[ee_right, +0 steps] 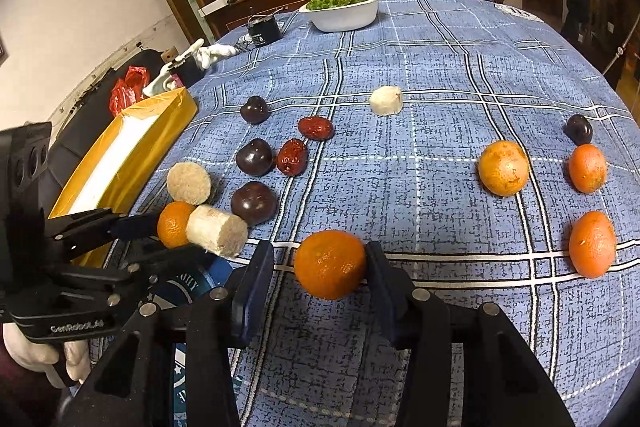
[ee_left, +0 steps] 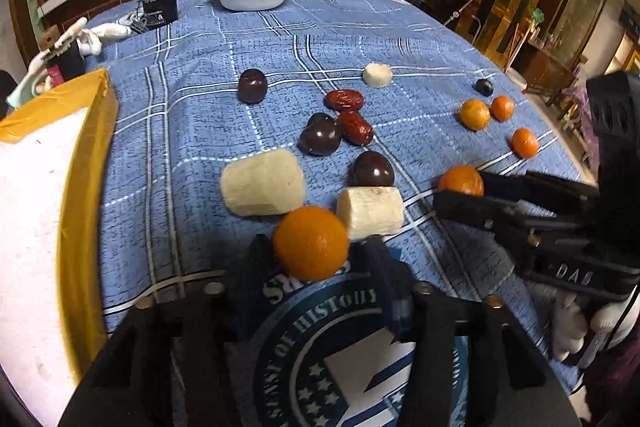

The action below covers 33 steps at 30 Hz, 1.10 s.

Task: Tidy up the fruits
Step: 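Grasp an orange with the left tool while the right tool grasps another orange, then carry both oranges over the white tray and open both tools to drop them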

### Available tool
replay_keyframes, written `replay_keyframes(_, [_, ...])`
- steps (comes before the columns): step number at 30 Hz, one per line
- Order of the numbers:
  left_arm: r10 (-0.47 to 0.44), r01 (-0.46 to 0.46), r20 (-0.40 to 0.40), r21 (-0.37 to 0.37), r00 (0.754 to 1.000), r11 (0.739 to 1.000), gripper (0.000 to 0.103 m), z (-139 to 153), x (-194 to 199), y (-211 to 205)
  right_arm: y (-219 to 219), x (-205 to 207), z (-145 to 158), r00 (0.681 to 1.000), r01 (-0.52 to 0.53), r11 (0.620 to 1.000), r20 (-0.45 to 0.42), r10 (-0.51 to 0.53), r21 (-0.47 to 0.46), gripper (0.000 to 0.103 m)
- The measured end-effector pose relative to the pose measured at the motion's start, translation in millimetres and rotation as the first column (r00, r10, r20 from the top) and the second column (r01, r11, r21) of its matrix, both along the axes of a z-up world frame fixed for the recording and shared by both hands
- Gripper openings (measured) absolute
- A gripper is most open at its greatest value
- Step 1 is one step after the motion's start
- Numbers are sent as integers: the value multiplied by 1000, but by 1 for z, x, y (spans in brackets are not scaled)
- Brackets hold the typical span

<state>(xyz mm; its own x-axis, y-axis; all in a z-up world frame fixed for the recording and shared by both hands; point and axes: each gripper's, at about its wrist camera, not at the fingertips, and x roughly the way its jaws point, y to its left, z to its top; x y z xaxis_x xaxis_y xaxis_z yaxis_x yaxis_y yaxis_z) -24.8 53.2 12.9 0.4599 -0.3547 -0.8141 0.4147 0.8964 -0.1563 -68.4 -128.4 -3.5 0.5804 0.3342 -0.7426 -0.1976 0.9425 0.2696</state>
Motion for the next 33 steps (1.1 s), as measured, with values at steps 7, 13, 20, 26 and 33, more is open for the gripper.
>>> replay_keyframes(7, [44, -43, 17, -31, 999, 999, 33, 5, -4, 6, 0, -2, 1, 1000, 11, 1000, 14, -11, -9, 39])
replay_keyframes(13, [100, -91, 82, -103, 992, 991, 33, 39, -26, 32, -3, -14, 15, 998, 45, 998, 42, -46, 38, 37])
replay_keyframes(20, [259, -233, 114, -202, 959, 951, 34, 72, -51, 112, 39, -35, 75, 991, -22, 999, 131, 16, 49, 37])
replay_keyframes(26, [413, -383, 177, -179, 894, 906, 34, 86, -70, 186, 133, -33, 111, 968, -198, 978, 169, 185, 64, 37])
replay_keyframes(33, [555, -542, 127, -125, 822, 831, 34, 52, -70, 260, 259, -26, 77, 923, -383, 923, 66, 380, 28, 38])
